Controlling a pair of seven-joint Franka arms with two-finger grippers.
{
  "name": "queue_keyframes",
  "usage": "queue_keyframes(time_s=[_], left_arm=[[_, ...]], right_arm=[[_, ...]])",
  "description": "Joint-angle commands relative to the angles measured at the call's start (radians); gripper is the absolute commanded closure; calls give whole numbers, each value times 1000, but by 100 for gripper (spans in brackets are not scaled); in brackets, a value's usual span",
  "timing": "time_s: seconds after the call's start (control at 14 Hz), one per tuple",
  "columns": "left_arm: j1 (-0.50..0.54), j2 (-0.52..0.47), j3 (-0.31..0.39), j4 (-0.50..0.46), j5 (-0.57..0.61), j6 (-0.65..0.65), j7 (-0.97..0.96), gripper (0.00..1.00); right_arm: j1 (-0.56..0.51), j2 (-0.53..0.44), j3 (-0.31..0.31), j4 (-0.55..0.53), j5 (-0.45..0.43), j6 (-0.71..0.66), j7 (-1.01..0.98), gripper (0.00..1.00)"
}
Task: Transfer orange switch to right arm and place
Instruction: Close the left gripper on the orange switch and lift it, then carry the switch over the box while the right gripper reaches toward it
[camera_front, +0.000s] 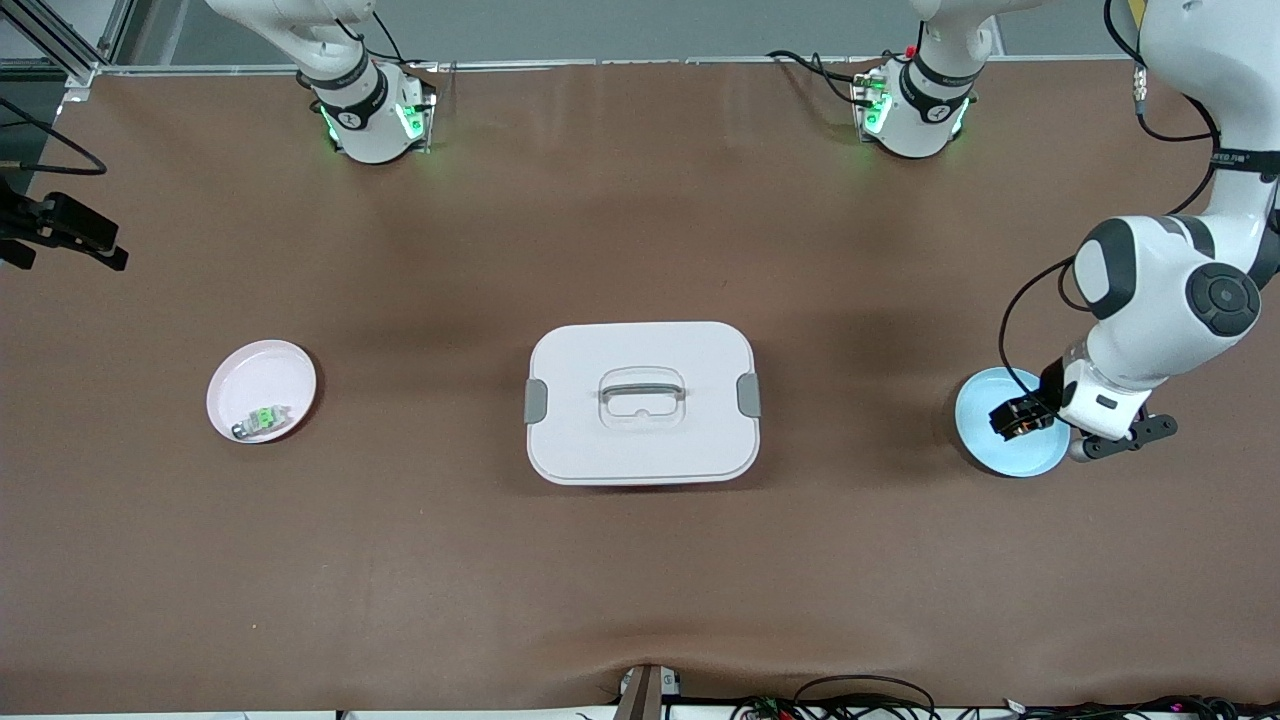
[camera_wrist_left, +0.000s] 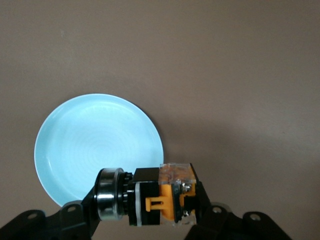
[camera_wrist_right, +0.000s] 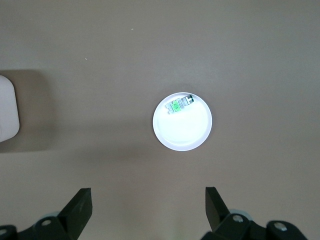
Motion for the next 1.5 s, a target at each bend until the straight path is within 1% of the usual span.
queue_keyframes(time_s=[0.0, 0.07, 0.14, 0.21, 0.36, 0.5, 0.57, 0.71, 0.79, 0.93, 1.0, 1.07, 1.14, 1.21, 1.43], left_arm=[[8, -57, -47, 1, -17, -58, -46, 100], [4, -55, -58, 10, -22, -59, -78, 100], [0, -49, -59, 25, -24, -59, -87, 100], [-8, -40, -64, 40, -24, -59, -95, 100], [-20, -37, -88, 66, -25, -81, -147, 100], [-31, -29, -124, 124, -25, -147, -207, 100], [-44, -12, -140, 170, -25, -183, -243, 100], [-93, 5, -156, 249, -25, -249, -344, 100], [-123, 21, -157, 284, -27, -276, -386, 100], [-179, 44, -156, 344, -27, -332, -422, 100], [-193, 55, -156, 378, -36, -360, -423, 100], [-204, 69, -157, 411, -82, -381, -425, 100], [-216, 72, -156, 430, -134, -397, -432, 100], [-224, 72, -156, 432, -162, -405, -444, 100], [-276, 77, -156, 465, -215, -443, -548, 100]], right_arm=[[9, 14, 3, 7, -3, -11, 5, 0], [20, 14, 6, 6, -2, -11, 8, 0], [40, 11, 5, 6, 23, -14, 8, 0], [48, 10, 5, 4, 62, -25, 9, 0], [51, 8, 5, 0, 171, -57, 29, 0], [52, 8, 5, -9, 260, -81, 133, 0], [66, 8, 5, -14, 288, -83, 181, 0], [109, 7, 6, -31, 302, -74, 195, 0], [124, 5, 5, -46, 331, -68, 198, 0], [137, -2, 5, -92, 412, -25, 227, 0], [147, -12, 5, -115, 434, 1, 247, 0], [166, -19, 5, -143, 443, 30, 265, 0], [192, -30, 5, -167, 443, 61, 291, 0], [216, -41, 6, -193, 446, 95, 327, 0], [259, -67, 5, -275, 518, 199, 384, 0]])
